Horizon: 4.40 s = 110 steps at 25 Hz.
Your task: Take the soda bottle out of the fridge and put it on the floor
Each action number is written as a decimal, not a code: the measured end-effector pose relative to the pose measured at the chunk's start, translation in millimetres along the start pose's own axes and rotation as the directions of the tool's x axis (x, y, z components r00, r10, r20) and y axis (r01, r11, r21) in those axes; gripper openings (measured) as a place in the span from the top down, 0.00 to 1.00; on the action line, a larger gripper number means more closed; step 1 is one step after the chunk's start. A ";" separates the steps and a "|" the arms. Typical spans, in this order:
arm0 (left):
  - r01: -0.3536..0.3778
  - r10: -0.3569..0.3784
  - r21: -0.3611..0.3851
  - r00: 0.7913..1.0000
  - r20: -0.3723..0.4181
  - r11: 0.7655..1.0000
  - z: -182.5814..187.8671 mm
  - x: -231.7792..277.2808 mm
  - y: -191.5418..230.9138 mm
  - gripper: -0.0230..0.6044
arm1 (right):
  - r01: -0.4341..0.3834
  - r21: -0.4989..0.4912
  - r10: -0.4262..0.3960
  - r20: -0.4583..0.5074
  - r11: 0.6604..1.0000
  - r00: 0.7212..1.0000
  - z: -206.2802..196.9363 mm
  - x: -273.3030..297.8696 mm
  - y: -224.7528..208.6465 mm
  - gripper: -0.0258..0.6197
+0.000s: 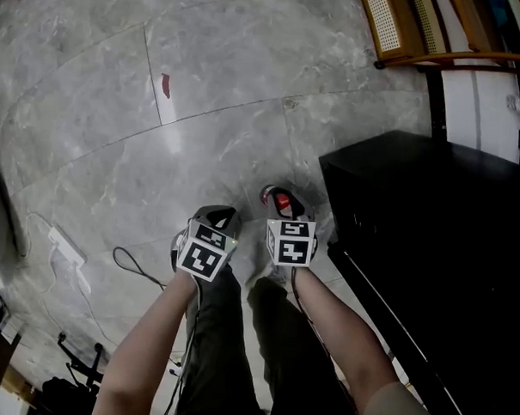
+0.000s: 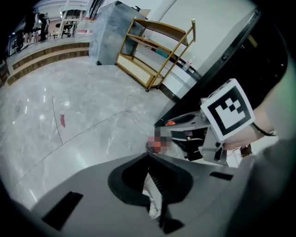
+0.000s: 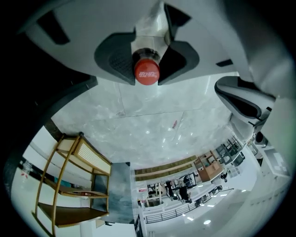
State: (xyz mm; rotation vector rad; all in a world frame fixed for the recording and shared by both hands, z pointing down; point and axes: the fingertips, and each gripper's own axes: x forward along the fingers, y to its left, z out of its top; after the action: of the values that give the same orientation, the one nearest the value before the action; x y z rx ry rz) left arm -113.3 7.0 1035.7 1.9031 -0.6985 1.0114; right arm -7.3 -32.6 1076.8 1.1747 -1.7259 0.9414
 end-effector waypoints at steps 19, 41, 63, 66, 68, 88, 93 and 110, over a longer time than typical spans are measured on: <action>0.001 -0.001 -0.070 1.000 -0.010 0.998 -9.0 56.4 49.2 0.95 | 0.059 0.085 -0.050 -0.110 0.995 0.993 -42.7 97.8 -15.6 0.75; -0.019 0.018 0.038 1.000 0.013 0.999 36.1 7.1 28.8 0.95 | 0.020 0.141 -0.008 -0.080 0.990 0.997 23.5 25.9 -12.9 0.87; 0.038 -0.049 0.099 0.993 0.108 0.994 114.1 -166.9 -96.0 0.95 | -0.055 0.169 0.037 0.108 0.984 0.993 89.4 -225.0 -12.2 0.96; 0.040 -0.053 0.104 0.991 0.121 0.994 129.8 -205.1 -108.9 0.95 | -0.044 0.153 0.023 0.134 0.987 0.991 114.1 -271.8 -9.6 0.96; 0.040 -0.055 0.114 0.990 0.131 0.993 140.9 -231.6 -120.1 0.95 | -0.042 0.141 0.020 0.159 0.989 0.987 132.8 -305.9 -4.0 0.96; 0.005 -0.115 0.308 0.933 0.341 0.951 236.5 -457.9 -248.0 0.95 | -0.092 0.086 0.047 0.428 0.992 0.903 241.7 -571.6 60.5 0.97; -0.030 -0.125 0.359 0.907 0.402 0.933 262.8 -508.0 -273.6 0.95 | -0.090 0.069 0.042 0.508 0.994 0.860 263.3 -629.7 62.5 0.97; -0.262 -0.237 0.600 0.745 0.624 0.756 349.1 -677.4 -390.6 0.95 | 0.010 -0.089 0.067 0.807 0.996 0.586 346.2 -844.1 76.0 0.97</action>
State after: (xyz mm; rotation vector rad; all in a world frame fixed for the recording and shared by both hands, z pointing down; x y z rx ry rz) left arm -31.7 -52.5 185.4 2.9844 -0.8100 0.5629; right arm 33.1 -42.2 162.3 1.6780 -2.4730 0.2969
